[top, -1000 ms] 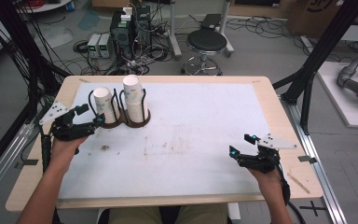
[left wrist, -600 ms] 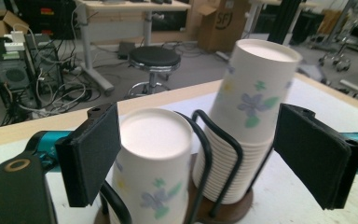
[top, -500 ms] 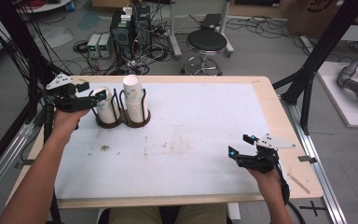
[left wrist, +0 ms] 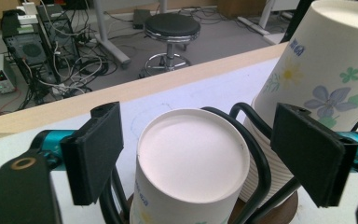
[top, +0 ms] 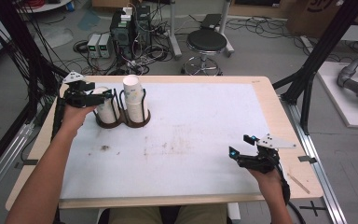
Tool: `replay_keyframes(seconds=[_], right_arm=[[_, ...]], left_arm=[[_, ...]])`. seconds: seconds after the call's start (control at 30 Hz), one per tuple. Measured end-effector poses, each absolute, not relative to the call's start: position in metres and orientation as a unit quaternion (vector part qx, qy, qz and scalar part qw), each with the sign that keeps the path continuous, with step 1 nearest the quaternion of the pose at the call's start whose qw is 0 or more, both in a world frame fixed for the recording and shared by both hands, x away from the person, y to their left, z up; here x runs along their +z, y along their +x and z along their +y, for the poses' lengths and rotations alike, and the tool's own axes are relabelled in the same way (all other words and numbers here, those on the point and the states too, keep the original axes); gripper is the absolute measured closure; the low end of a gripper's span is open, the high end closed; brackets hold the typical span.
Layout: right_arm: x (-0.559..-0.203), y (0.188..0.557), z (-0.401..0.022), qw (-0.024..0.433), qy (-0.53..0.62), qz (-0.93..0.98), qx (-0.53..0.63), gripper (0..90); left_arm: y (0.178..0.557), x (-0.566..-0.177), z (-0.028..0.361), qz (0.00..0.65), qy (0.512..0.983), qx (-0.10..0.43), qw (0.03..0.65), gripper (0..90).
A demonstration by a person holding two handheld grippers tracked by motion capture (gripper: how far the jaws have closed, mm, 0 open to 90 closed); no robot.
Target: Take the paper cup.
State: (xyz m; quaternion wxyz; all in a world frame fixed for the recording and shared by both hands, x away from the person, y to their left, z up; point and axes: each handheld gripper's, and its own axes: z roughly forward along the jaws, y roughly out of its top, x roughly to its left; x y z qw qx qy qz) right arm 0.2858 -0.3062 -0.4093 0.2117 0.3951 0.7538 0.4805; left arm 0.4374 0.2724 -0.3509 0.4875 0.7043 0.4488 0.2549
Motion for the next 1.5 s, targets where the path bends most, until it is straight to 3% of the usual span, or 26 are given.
replay_keyframes(seconds=[0.47, 0.7, 1.5], right_arm=[[-0.410, 0.286, -0.306, 0.209, 0.397, 0.754, 0.479, 20.9], [-0.410, 0.286, -0.307, 0.210, 0.398, 0.753, 0.481, 20.9], [-0.409, 0.285, -0.307, 0.210, 0.396, 0.754, 0.481, 20.9]], left_arm=[[0.442, -0.357, 0.274, 0.456, 0.716, 0.251, 0.465, 25.8], [0.442, -0.358, 0.274, 0.450, 0.722, 0.243, 0.465, 34.5], [0.428, -0.304, 0.285, 0.435, 0.683, 0.278, 0.517, 36.1]])
